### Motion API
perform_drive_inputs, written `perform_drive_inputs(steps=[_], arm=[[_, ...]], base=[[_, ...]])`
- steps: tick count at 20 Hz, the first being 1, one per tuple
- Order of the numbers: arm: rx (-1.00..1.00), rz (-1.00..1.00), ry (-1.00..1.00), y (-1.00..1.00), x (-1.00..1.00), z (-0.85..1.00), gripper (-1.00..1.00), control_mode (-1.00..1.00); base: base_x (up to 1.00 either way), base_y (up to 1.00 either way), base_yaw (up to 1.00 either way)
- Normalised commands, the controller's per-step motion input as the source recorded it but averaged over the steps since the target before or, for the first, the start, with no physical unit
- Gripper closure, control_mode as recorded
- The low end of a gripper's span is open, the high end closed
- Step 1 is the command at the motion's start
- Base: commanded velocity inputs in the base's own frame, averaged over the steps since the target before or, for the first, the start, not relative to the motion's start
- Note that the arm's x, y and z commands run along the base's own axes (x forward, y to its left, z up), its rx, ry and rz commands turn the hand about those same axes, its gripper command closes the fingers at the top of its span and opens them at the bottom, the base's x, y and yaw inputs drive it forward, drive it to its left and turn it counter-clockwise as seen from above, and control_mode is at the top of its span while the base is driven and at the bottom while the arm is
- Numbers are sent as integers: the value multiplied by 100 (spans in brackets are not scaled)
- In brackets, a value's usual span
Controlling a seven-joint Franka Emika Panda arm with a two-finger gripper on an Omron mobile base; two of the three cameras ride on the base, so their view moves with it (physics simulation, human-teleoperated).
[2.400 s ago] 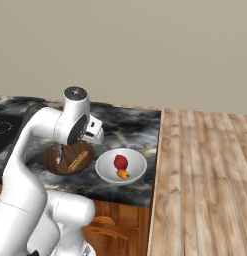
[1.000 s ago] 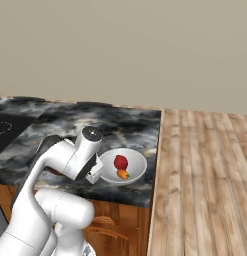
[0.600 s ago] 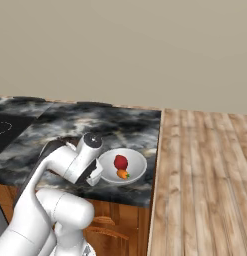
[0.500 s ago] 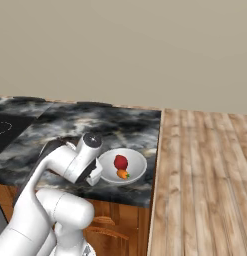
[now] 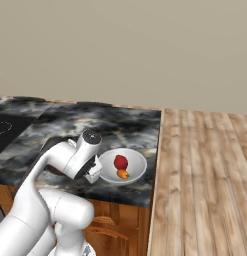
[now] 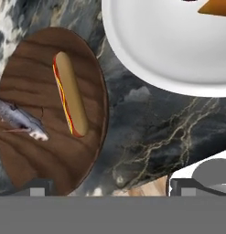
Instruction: Place the bowl containing the hot dog and fish in the microwave. Close the microwave door and press the start button to microwave the meal.
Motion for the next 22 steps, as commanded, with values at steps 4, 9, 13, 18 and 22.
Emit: perform_drive_inputs(steps=[4,9,13,18,22], arm=[[0,-4,0,11,12,-29,-100,-100],[0,-4,0,5,12,-32,-100,-100],[0,-2,0,0,13,-36,-100,-100],[0,-1,0,0,14,-39,-100,-100],[0,-2,0,8,18,-37,-100,-100]], base=[[0,0,0],[0,0,0],[0,0,0],[0,0,0],[0,0,0]])
